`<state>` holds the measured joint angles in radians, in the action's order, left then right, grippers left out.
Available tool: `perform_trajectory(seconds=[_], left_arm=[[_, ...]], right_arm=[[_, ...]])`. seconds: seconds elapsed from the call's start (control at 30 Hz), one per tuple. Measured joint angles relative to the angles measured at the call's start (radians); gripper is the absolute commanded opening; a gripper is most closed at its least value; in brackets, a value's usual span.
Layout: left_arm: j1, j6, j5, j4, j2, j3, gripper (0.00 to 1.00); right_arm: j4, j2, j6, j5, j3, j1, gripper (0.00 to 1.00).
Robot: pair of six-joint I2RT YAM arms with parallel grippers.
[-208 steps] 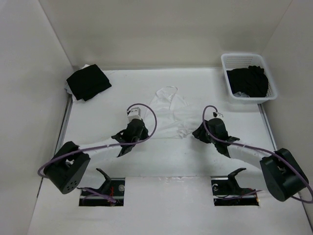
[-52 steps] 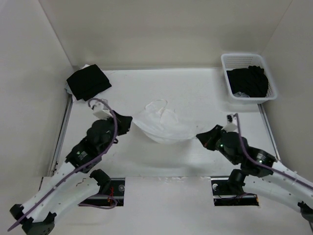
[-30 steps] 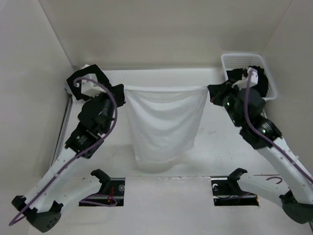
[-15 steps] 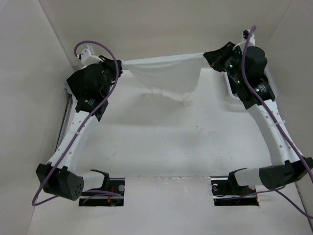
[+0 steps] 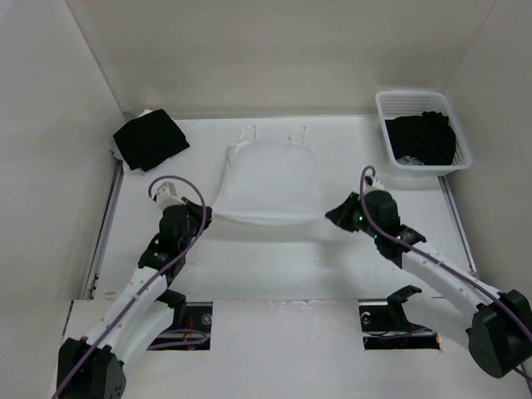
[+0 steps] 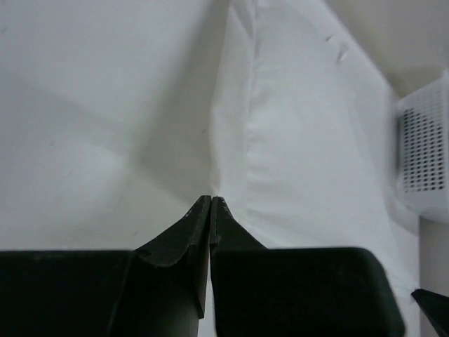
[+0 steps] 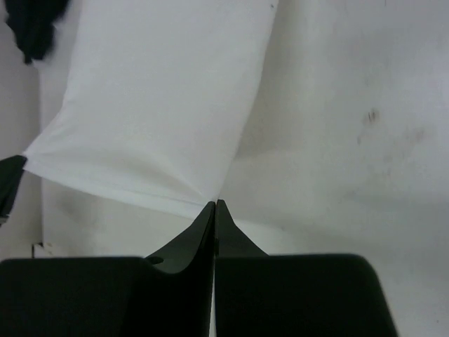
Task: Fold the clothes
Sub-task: Flatten the tank top out, then fold the tank top
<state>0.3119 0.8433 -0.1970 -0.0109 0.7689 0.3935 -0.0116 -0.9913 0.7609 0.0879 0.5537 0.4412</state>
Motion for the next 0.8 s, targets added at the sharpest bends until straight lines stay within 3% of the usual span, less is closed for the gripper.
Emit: perform_trajectory(seconds=[0.1,0.23,0.47,0.6,0.8], left_arm=[[-0.003,0.031,0.015,0.117,-0.164,-0.099,0.01],[0.022,0.085,0.032,0.27,-0.36,-0.121,0.01],[0.061,0.166,0.023,0.502,-0.522,-0.121,0.01],[0.051,0.164,0.013,0.467,-0.365,-0.092,0.01],[-0.002,0.152,-0.033,0.272,-0.087,-0.015,0.01]], right_arm=[[-0.008,0.059,0.04,-0.022,-0.153,0.08,0.01],[-0.04,0.212,0.114,-0.063,-0.267,0.214,0.01],[-0.189,0.439,0.254,-0.162,-0.315,0.458,0.03],[-0.205,0.336,0.225,-0.185,-0.246,0.394,0.03],[-0.074,-0.001,0.099,-0.107,-0.058,0.12,0.02]])
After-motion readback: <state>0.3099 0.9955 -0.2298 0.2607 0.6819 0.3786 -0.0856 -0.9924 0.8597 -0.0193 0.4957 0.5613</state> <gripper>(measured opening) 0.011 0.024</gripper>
